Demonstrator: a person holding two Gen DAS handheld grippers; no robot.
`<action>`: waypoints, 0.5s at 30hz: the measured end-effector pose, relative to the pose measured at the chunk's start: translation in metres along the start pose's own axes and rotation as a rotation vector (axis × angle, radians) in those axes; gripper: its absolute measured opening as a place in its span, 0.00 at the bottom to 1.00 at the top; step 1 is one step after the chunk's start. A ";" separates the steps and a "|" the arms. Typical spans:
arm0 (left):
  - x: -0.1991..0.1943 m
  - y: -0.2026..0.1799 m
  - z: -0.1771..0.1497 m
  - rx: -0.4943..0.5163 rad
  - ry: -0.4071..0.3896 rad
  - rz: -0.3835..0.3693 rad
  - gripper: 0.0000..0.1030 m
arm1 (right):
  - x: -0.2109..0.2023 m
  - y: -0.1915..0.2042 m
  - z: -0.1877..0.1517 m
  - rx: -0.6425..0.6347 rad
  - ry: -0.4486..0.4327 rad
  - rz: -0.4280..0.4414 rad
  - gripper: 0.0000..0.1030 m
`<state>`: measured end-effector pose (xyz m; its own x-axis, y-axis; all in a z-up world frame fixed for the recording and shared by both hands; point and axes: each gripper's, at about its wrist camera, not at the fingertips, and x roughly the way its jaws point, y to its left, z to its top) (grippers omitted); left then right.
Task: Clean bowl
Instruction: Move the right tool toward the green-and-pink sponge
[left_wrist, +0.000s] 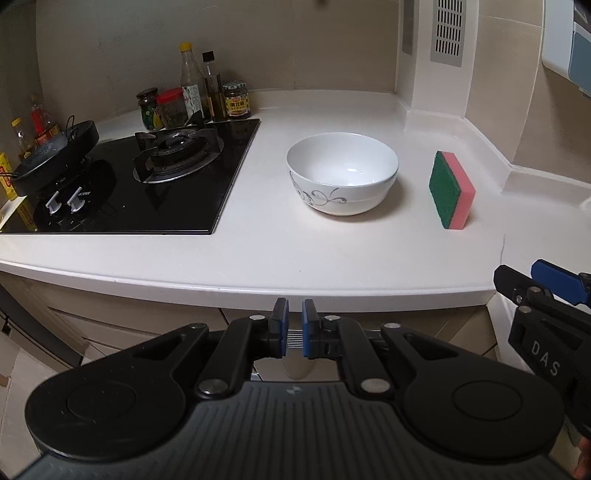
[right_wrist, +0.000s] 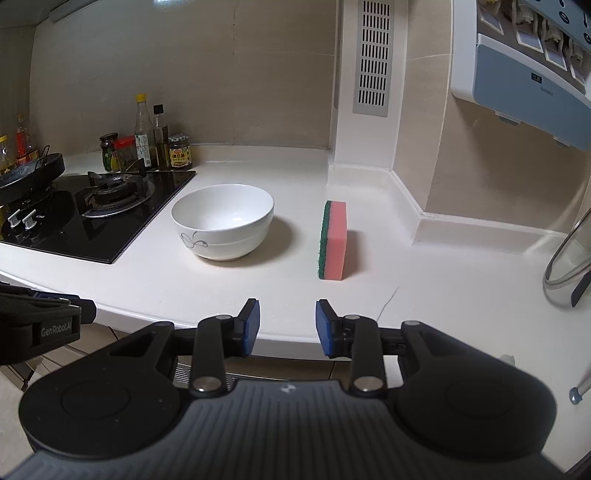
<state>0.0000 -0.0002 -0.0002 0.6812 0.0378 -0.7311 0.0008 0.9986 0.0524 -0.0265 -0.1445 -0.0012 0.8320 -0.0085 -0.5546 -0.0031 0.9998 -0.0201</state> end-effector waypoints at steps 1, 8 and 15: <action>0.000 0.000 0.000 0.000 0.001 -0.001 0.08 | 0.000 0.000 0.000 0.000 0.003 0.001 0.28; 0.002 -0.003 -0.001 0.004 0.011 -0.007 0.08 | -0.001 0.000 0.001 -0.002 0.015 0.005 0.28; 0.002 0.001 0.002 0.007 0.021 -0.027 0.08 | 0.001 -0.003 -0.004 0.003 0.015 -0.007 0.28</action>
<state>0.0031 0.0004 0.0001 0.6657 0.0121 -0.7461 0.0239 0.9990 0.0375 -0.0282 -0.1474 -0.0051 0.8236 -0.0154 -0.5669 0.0042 0.9998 -0.0211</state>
